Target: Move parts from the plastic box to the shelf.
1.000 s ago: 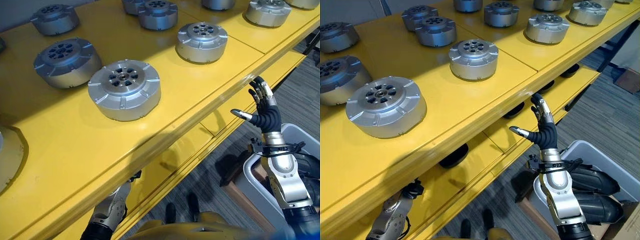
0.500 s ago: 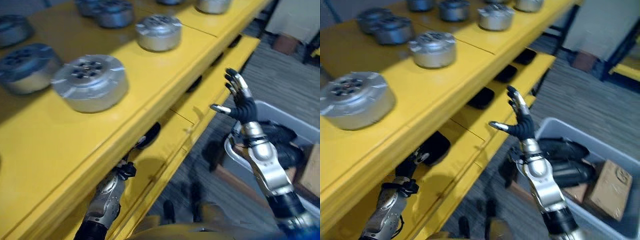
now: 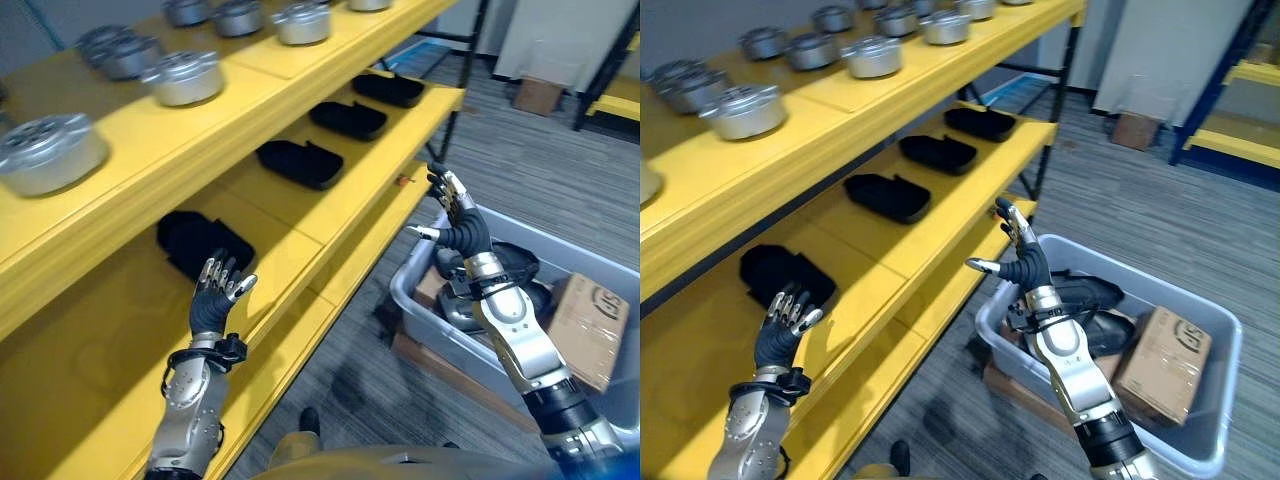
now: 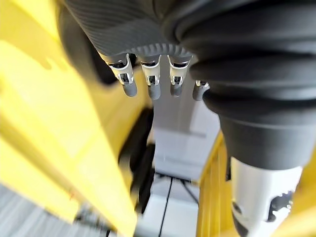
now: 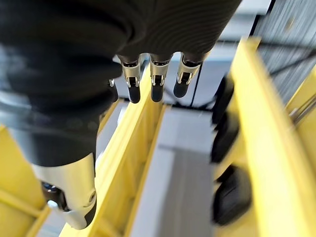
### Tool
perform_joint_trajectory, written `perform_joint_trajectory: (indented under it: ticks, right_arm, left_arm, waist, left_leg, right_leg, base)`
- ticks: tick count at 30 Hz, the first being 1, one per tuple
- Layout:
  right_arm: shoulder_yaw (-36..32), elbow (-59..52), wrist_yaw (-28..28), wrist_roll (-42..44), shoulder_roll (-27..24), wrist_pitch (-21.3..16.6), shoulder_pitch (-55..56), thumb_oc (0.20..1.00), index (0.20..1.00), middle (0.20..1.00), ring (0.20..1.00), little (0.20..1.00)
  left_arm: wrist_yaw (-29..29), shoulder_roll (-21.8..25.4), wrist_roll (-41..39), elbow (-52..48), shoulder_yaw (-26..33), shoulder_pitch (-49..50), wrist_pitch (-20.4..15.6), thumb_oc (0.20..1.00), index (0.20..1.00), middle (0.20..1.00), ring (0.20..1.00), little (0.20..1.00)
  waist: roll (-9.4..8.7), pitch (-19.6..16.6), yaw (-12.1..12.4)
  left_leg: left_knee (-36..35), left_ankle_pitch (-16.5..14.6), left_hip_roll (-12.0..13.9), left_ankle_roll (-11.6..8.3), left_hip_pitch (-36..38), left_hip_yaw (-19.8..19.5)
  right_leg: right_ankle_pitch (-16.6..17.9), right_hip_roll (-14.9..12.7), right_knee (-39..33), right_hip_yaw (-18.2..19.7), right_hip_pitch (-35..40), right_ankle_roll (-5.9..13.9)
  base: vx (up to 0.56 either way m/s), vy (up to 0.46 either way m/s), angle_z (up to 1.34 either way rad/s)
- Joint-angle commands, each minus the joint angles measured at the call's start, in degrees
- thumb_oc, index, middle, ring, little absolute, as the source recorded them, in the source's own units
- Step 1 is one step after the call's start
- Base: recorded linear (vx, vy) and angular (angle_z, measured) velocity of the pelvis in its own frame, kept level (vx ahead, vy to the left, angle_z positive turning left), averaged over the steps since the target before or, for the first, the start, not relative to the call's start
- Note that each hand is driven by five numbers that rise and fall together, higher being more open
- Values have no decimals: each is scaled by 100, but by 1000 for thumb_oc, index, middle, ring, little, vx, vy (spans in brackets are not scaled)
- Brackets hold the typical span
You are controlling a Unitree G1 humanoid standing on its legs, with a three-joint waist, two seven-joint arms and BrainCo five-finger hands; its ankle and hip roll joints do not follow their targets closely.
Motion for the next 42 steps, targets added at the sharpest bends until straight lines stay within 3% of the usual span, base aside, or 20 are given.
perform_joint_trajectory:
  ticks: [1, 7, 15, 18, 19, 20, 21, 23, 25, 27, 29, 33, 42]
  right_arm:
    - [-192, -608, 73, 230, 259, -289, -207, 1000, 1000, 1000, 1000, 1000]
    - [-319, -716, 42, 307, 157, -395, 6, 1000, 1000, 1000, 1000, 1000]
    - [-500, -842, 69, 355, 52, -466, 331, 1000, 1000, 1000, 1000, 1000]
    - [-617, -877, 109, 408, -35, -514, 498, 1000, 1000, 1000, 1000, 1000]
    - [-684, -960, 154, 432, -89, -525, 672, 1000, 1000, 1000, 1000, 1000]
    - [-643, -929, 156, 404, -83, -527, 643, 1000, 1000, 1000, 1000, 1000]
    - [-624, -908, 167, 389, -84, -537, 634, 1000, 1000, 1000, 1000, 1000]
    - [-641, -887, 172, 313, -129, -565, 689, 1000, 1000, 1000, 1000, 1000]
    - [-636, -853, 170, 242, -136, -569, 672, 1000, 1000, 1000, 1000, 1000]
    - [-630, -854, 246, 243, -93, -552, 708, 1000, 1000, 1000, 1000, 1000]
    - [-702, -851, 356, 253, -72, -507, 885, 1000, 1000, 1000, 1000, 1000]
    - [-616, -786, 416, 198, -25, -420, 880, 1000, 1000, 1000, 1000, 1000]
    - [-575, -800, 567, 250, 12, -317, 990, 1000, 1000, 1000, 1000, 1000]
  left_arm:
    - [-13, 502, 15, -367, 49, -446, -353, 1000, 1000, 1000, 1000, 1000]
    - [-90, 431, 49, -366, -98, -527, -338, 1000, 1000, 1000, 1000, 1000]
    - [-142, 385, 79, -353, -200, -589, -330, 1000, 1000, 1000, 1000, 1000]
    - [-201, 346, -22, -342, -278, -667, -352, 1000, 1000, 1000, 1000, 1000]
    - [-249, 345, -64, -368, -303, -599, -349, 1000, 1000, 1000, 1000, 1000]
    - [-252, 326, -51, -362, -330, -565, -325, 1000, 1000, 1000, 1000, 1000]
    - [-270, 332, -51, -351, -340, -508, -312, 1000, 1000, 1000, 1000, 1000]
    - [-307, 330, -73, -312, -392, -427, -322, 1000, 1000, 1000, 1000, 1000]
    - [-292, 344, 0, -306, -360, -413, -348, 1000, 1000, 1000, 1000, 1000]
    - [-325, 312, -34, -305, -349, -370, -355, 1000, 1000, 1000, 1000, 1000]
    - [-429, 324, -91, -348, -361, -351, -369, 1000, 1000, 1000, 1000, 1000]
    - [-396, 528, -79, -455, -297, -365, -407, 1000, 1000, 1000, 1000, 1000]
    - [-307, 673, -39, -530, -175, -395, -416, 1000, 1000, 1000, 1000, 1000]
  waist:
    - [-306, -6, 79]
    - [-187, 39, -149]
    - [-108, 114, -343]
    - [-222, 375, -407]
    - [-384, 584, -329]
    - [-444, 644, -182]
    - [-458, 670, -115]
    - [-396, 707, -40]
    - [-344, 697, 43]
    - [-273, 597, -12]
    - [-248, 510, -46]
    - [-382, 426, -81]
    - [-611, 333, -136]
  left_leg:
    - [96, -317, -334, 13, 34, -325]
    - [24, 25, 95, -224, 110, -158]
    - [176, 328, 343, -333, 71, -168]
    - [1395, 511, 397, -289, -487, -435]
    - [2259, 479, 123, -162, -889, -791]
    - [1967, 133, -439, -12, -1248, -1188]
    - [1683, 63, -554, -2, -1327, -1372]
    - [623, 667, -445, -206, -1634, -1523]
    - [229, 775, -532, -277, -1622, -1897]
    - [90, 691, -435, -272, -1359, -1890]
    - [222, 519, -443, -241, -1196, -1691]
    - [433, 98, -619, 15, -1117, -1301]
    - [613, -268, -780, 245, -1117, -954]
  right_leg:
    - [-27, -114, 345, 78, -273, -117]
    - [-177, 397, 105, 205, -224, -321]
    - [-397, 678, 276, 350, -283, -508]
    - [-580, 786, 558, 461, -320, -780]
    - [-666, 811, 572, 507, -156, -892]
    - [-685, 745, 545, 601, -127, -819]
    - [-705, 758, 518, 658, -88, -782]
    - [-751, 839, 491, 747, -1, -710]
    - [-840, 877, 486, 914, 86, -677]
    - [-933, 899, 493, 1101, 164, -649]
    - [-937, 705, 439, 1158, 293, -582]
    - [-783, 295, 425, 1403, 157, -340]
    - [-592, 10, 360, 1576, -62, -111]
  base:
    - [-2, -223, -12]
    - [8, -192, -19]
    - [19, -130, -11]
    - [-18, -252, -15]
    - [89, -196, -43]
    - [148, -110, -42]
    - [171, 79, -26]
    - [247, 118, -63]
    - [218, 136, -48]
    - [231, 240, -89]
    - [278, 326, -150]
    - [149, 252, -39]
    - [65, 103, -15]
